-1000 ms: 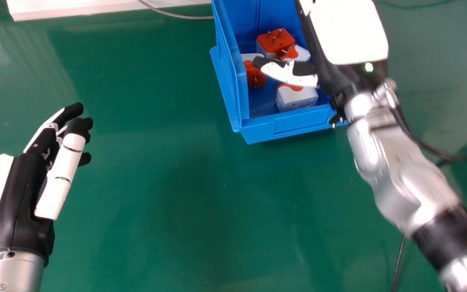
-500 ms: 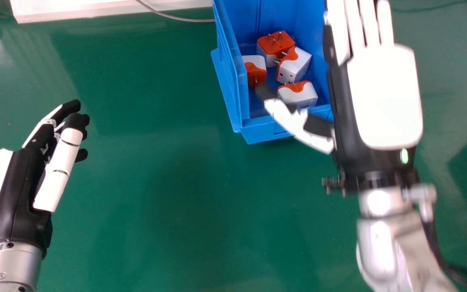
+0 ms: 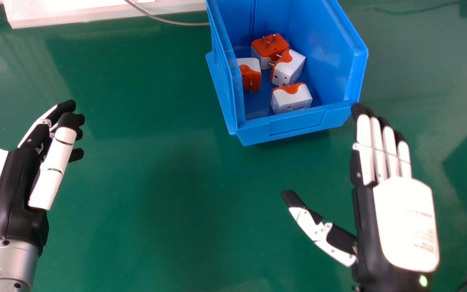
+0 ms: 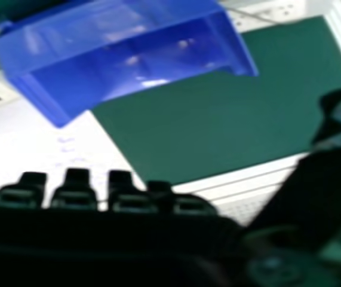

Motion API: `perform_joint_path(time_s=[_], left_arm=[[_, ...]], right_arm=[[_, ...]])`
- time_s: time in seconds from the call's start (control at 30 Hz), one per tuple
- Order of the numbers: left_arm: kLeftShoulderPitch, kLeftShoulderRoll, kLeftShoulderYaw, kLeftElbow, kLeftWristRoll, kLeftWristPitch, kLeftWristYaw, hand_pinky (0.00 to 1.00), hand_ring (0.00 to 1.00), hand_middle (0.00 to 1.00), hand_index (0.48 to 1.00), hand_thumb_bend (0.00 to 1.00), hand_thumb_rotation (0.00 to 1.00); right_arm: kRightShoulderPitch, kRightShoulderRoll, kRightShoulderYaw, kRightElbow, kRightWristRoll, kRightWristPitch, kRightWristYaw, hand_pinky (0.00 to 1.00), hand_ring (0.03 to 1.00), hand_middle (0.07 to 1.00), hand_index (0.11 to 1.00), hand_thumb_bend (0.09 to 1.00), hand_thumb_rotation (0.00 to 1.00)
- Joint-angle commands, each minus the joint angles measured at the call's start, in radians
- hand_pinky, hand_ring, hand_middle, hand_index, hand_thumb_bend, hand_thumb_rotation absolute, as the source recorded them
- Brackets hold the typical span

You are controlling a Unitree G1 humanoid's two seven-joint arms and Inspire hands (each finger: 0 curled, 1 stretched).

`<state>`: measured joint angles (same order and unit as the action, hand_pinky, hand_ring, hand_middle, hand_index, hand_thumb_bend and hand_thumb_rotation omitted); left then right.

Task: Pick all objects and put in blue box

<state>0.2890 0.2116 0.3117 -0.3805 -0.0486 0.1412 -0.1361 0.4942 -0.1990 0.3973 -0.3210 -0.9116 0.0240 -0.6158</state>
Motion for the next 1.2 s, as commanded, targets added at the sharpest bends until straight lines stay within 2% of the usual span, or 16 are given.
perform_joint_path(time_s=[0.0, 0.07, 0.13, 0.23, 0.33, 0.43, 0.57, 0.77, 0.93, 1.03, 1.1, 1.17], left_arm=[[-0.013, 0.011, 0.015, 0.002, -0.006, -0.029, 0.005, 0.79, 0.85, 0.85, 0.862, 0.59, 0.87], [-0.015, 0.014, 0.018, 0.008, -0.005, -0.036, 0.007, 0.79, 0.85, 0.85, 0.861, 0.58, 0.86], [-0.017, 0.016, 0.025, 0.014, -0.01, -0.041, 0.006, 0.79, 0.85, 0.85, 0.861, 0.58, 0.86], [-0.015, 0.015, 0.033, 0.018, -0.016, -0.055, 0.007, 0.79, 0.85, 0.85, 0.861, 0.58, 0.86], [-0.009, 0.011, 0.032, 0.021, -0.014, -0.081, 0.006, 0.79, 0.85, 0.85, 0.862, 0.57, 0.86], [-0.007, 0.003, 0.024, 0.028, -0.022, -0.111, -0.001, 0.8, 0.85, 0.85, 0.864, 0.56, 0.86], [-0.007, 0.0, 0.001, 0.04, -0.035, -0.146, -0.021, 0.8, 0.85, 0.86, 0.866, 0.53, 0.86], [0.009, 0.009, -0.012, 0.052, -0.055, -0.17, -0.061, 0.8, 0.85, 0.86, 0.868, 0.52, 0.87], [0.026, 0.024, -0.001, 0.073, -0.071, -0.191, -0.097, 0.8, 0.85, 0.86, 0.873, 0.53, 0.87], [0.033, 0.031, 0.005, 0.078, -0.08, -0.2, -0.11, 0.79, 0.85, 0.86, 0.875, 0.53, 0.87], [0.035, 0.035, 0.008, 0.087, -0.079, -0.212, -0.114, 0.79, 0.85, 0.86, 0.875, 0.53, 0.87], [0.037, 0.039, 0.01, 0.098, -0.068, -0.228, -0.112, 0.79, 0.85, 0.86, 0.875, 0.53, 0.87]], right_arm=[[0.053, 0.02, -0.01, -0.027, 0.04, -0.017, 0.003, 1.0, 1.0, 1.0, 1.0, 0.33, 0.66], [0.079, 0.035, -0.012, -0.034, 0.067, -0.012, 0.028, 1.0, 1.0, 1.0, 1.0, 0.328, 0.69], [0.095, 0.047, -0.016, -0.043, 0.093, -0.009, 0.054, 0.99, 1.0, 1.0, 1.0, 0.33, 0.74], [0.111, 0.058, -0.027, -0.046, 0.144, -0.025, 0.087, 0.99, 1.0, 1.0, 1.0, 0.332, 0.75], [0.126, 0.06, -0.041, -0.051, 0.203, -0.049, 0.119, 0.98, 1.0, 1.0, 1.0, 0.336, 0.77], [0.136, 0.062, -0.055, -0.057, 0.257, -0.075, 0.146, 0.96, 1.0, 1.0, 1.0, 0.337, 0.79], [0.154, 0.066, -0.072, -0.068, 0.316, -0.115, 0.171, 0.95, 1.0, 1.0, 1.0, 0.323, 0.79], [0.181, 0.071, -0.1, -0.09, 0.357, -0.158, 0.192, 0.95, 1.0, 1.0, 1.0, 0.324, 0.79], [0.195, 0.073, -0.122, -0.102, 0.393, -0.187, 0.22, 0.91, 1.0, 1.0, 1.0, 0.328, 0.8], [0.199, 0.07, -0.133, -0.101, 0.429, -0.207, 0.246, 0.87, 1.0, 1.0, 1.0, 0.327, 0.81], [0.199, 0.065, -0.144, -0.104, 0.465, -0.22, 0.276, 0.88, 1.0, 1.0, 1.0, 0.329, 0.81], [0.199, 0.062, -0.155, -0.116, 0.508, -0.224, 0.314, 0.88, 1.0, 1.0, 1.0, 0.331, 0.81]])
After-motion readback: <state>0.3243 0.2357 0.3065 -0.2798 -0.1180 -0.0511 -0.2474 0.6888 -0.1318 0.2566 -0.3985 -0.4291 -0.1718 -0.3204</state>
